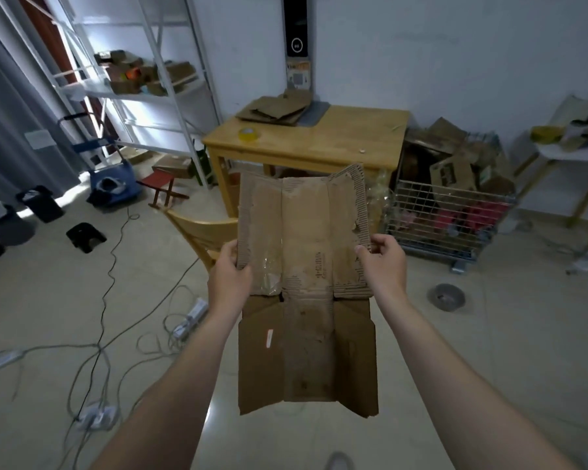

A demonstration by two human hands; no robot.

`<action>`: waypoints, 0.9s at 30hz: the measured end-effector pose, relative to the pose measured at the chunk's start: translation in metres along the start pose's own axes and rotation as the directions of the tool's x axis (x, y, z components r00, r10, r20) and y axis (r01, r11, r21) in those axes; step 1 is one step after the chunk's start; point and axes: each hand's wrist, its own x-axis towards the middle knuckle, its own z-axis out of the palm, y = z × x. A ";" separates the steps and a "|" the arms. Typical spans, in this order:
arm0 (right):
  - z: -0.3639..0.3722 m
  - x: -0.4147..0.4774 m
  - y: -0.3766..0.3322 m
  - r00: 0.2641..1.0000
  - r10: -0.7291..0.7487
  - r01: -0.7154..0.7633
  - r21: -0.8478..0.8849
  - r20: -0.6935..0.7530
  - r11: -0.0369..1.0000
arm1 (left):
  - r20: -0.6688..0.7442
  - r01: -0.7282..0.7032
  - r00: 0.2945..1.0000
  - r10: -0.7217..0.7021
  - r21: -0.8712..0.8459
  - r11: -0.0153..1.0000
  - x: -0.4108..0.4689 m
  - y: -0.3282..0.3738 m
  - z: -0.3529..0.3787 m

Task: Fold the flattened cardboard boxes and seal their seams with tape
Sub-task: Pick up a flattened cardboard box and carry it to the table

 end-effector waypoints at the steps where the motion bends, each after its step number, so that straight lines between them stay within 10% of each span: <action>1: 0.003 0.024 -0.003 1.000 -0.009 0.009 0.006 0.010 1.000 | 0.001 0.010 1.000 -0.010 -0.013 1.000 0.020 0.006 0.011; 27: 0.130 0.517 -0.051 0.996 -0.055 0.052 -0.052 -0.065 0.997 | 0.060 -0.127 0.989 0.136 -0.129 0.983 0.481 0.122 0.246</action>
